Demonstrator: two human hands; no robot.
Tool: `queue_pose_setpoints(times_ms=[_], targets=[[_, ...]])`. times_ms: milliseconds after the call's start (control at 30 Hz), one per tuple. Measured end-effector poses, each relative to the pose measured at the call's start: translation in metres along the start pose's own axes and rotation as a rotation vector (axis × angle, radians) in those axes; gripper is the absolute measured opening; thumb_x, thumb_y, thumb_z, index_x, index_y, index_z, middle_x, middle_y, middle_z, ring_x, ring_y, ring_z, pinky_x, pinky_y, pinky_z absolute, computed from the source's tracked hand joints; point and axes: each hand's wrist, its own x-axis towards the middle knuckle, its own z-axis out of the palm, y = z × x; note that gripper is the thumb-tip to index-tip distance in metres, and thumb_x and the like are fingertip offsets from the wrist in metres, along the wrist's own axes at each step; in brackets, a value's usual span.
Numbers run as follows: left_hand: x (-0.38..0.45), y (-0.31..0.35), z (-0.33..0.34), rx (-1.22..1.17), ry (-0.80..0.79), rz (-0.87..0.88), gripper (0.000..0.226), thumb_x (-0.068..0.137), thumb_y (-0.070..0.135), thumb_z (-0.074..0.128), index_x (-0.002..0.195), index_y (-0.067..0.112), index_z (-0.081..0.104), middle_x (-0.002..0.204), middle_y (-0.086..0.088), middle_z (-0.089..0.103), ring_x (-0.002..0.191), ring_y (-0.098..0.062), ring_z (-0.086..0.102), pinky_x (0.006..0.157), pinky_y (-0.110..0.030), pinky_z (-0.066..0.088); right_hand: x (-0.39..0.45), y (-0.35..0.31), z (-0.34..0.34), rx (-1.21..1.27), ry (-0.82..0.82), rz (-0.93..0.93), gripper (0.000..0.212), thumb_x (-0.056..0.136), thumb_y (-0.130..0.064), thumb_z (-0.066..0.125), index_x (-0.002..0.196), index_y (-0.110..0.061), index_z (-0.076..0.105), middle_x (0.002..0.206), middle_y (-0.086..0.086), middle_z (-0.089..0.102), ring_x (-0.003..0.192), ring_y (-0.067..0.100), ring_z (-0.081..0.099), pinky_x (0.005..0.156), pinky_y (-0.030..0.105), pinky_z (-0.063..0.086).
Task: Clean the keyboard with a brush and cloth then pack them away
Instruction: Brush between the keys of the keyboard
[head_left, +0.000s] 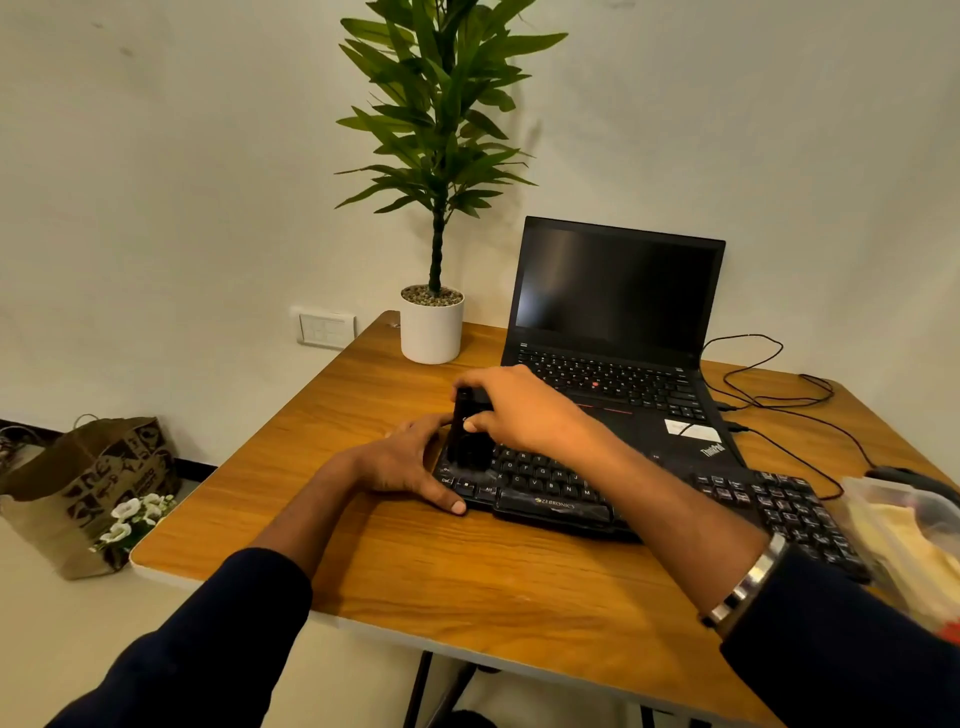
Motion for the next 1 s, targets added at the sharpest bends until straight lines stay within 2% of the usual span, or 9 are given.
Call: queue_pose_setpoints(times_ms=[100, 167, 267, 400, 500, 633, 733, 900, 1000], targets=[[-0.001, 0.002, 0.000, -0.002, -0.004, -0.016, 0.117, 0.038, 0.068, 0.089, 0.134, 0.040, 0.028, 0.135, 0.005, 0.037, 0.129, -0.020, 0.036, 0.111, -0.051, 0.037, -0.002, 0.000, 0.001, 0.213, 0.037, -0.017, 0.037, 0.088, -0.015, 0.065, 0.122, -0.028, 0.057, 0.123, 0.003, 0.056, 0.098, 0.020, 0.062, 0.080, 0.031, 0.057], [-0.003, 0.004, 0.001, 0.004, -0.001, -0.006, 0.113, 0.040, 0.064, 0.088, 0.133, 0.042, 0.028, 0.133, 0.007, 0.037, 0.128, -0.019, 0.036, 0.112, -0.051, 0.036, -0.004, 0.002, 0.005, 0.184, 0.078, -0.041, 0.034, 0.087, -0.015, 0.065, 0.118, -0.029, 0.059, 0.122, 0.003, 0.058, 0.104, 0.019, 0.059, 0.088, 0.038, 0.054], [-0.004, 0.003, 0.001, -0.012, 0.005, 0.024, 0.123, 0.041, 0.066, 0.088, 0.143, 0.041, 0.025, 0.139, 0.007, 0.037, 0.132, -0.019, 0.034, 0.113, -0.052, 0.035, -0.007, 0.006, 0.008, 0.149, 0.093, -0.060, 0.033, 0.086, -0.014, 0.066, 0.117, -0.026, 0.060, 0.121, 0.003, 0.060, 0.111, 0.019, 0.056, 0.093, 0.038, 0.051], [-0.003, 0.002, 0.001, -0.005, 0.012, 0.025, 0.127, 0.042, 0.067, 0.088, 0.146, 0.046, 0.019, 0.144, 0.004, 0.033, 0.133, -0.021, 0.031, 0.113, -0.053, 0.034, -0.007, 0.007, -0.010, 0.024, -0.052, -0.055, 0.035, 0.086, -0.014, 0.067, 0.119, -0.025, 0.059, 0.125, 0.003, 0.058, 0.112, 0.020, 0.056, 0.094, 0.037, 0.049], [-0.005, 0.003, 0.001, 0.014, 0.021, 0.037, 0.121, 0.046, 0.063, 0.087, 0.146, 0.044, 0.022, 0.139, 0.007, 0.034, 0.131, -0.019, 0.031, 0.113, -0.051, 0.034, -0.001, 0.001, -0.021, -0.073, -0.043, -0.099, 0.036, 0.086, -0.016, 0.066, 0.120, -0.026, 0.059, 0.127, 0.002, 0.057, 0.117, 0.020, 0.052, 0.095, 0.034, 0.044], [-0.007, 0.005, 0.002, -0.003, 0.024, 0.046, 0.106, 0.046, 0.063, 0.088, 0.133, 0.042, 0.032, 0.130, 0.012, 0.038, 0.127, -0.016, 0.036, 0.112, -0.048, 0.037, 0.003, -0.005, -0.003, -0.005, 0.017, -0.159, 0.036, 0.084, -0.015, 0.068, 0.117, -0.030, 0.059, 0.125, 0.001, 0.058, 0.121, 0.020, 0.050, 0.101, 0.042, 0.044], [-0.007, 0.003, 0.003, 0.021, 0.043, 0.072, 0.112, 0.046, 0.066, 0.087, 0.139, 0.040, 0.029, 0.134, 0.010, 0.039, 0.129, -0.017, 0.036, 0.114, -0.049, 0.034, -0.001, -0.003, 0.006, -0.004, -0.030, -0.194, 0.038, 0.085, -0.015, 0.067, 0.118, -0.030, 0.059, 0.125, 0.000, 0.059, 0.124, 0.020, 0.047, 0.103, 0.044, 0.042], [-0.009, 0.002, 0.003, 0.030, 0.040, 0.032, 0.130, 0.051, 0.061, 0.087, 0.150, 0.044, 0.006, 0.150, 0.000, 0.030, 0.137, -0.024, 0.029, 0.115, -0.052, 0.031, -0.006, 0.012, -0.020, -0.090, -0.155, -0.154, 0.042, 0.085, -0.017, 0.067, 0.123, -0.031, 0.057, 0.127, -0.004, 0.057, 0.124, 0.018, 0.046, 0.102, 0.044, 0.043], [-0.011, 0.004, 0.003, 0.025, 0.039, 0.042, 0.131, 0.048, 0.065, 0.086, 0.151, 0.041, 0.009, 0.148, 0.001, 0.032, 0.136, -0.023, 0.029, 0.114, -0.054, 0.030, -0.009, 0.009, -0.024, 0.019, -0.084, -0.146, 0.038, 0.085, -0.016, 0.067, 0.120, -0.029, 0.058, 0.123, -0.003, 0.059, 0.116, 0.017, 0.053, 0.096, 0.042, 0.050]])
